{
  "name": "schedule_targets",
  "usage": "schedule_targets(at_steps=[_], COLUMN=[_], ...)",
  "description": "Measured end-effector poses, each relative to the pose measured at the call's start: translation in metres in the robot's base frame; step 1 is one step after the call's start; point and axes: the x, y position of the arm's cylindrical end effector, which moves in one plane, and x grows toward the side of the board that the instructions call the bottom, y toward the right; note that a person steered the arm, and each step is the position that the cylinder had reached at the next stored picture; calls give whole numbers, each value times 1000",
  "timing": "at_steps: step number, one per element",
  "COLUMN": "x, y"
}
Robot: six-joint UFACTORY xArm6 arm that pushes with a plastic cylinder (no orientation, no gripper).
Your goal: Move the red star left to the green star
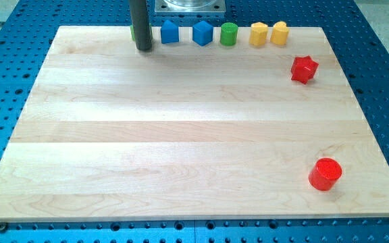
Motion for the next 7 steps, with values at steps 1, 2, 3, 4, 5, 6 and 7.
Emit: schedule_targets(at_steps=[1,2,3,4,5,6,7], x=[-9,-14,27,95,139,168,151], y=[0,3,18,89,191,296,383])
